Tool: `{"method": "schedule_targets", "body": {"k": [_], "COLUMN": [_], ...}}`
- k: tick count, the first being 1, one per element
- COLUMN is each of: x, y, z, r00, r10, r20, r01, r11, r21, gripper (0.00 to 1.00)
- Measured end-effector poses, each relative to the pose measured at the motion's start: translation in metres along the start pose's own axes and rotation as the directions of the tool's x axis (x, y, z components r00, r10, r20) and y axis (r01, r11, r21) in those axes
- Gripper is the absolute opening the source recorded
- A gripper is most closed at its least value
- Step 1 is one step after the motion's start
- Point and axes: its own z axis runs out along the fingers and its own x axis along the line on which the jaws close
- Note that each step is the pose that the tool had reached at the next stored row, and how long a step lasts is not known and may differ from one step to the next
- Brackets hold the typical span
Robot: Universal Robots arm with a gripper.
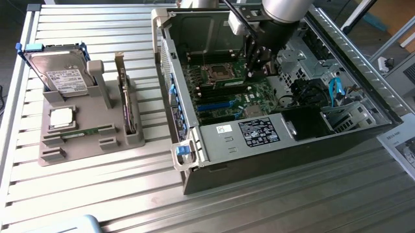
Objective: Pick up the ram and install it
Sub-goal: 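Insert the ram into the slot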
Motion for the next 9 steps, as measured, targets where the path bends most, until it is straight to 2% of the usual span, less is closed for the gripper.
{"method": "schedule_targets", "body": {"k": [2,5,9], "x": [-0.005,-0.009,-0.018], "y": [0.0036,0.0045,0.0059], "z": [0.0076,0.0134,0.0267], "r00": [1.0000,1.0000,1.0000], "r10": [0.000,0.000,0.000], "r20": [0.0002,0.0001,0.0001], "r01": [0.000,0.000,0.000], "r11": [1.0000,1.0000,1.0000], "r21": [0.0001,0.0000,0.0000], "gripper": [0.12,0.12,0.12]}}
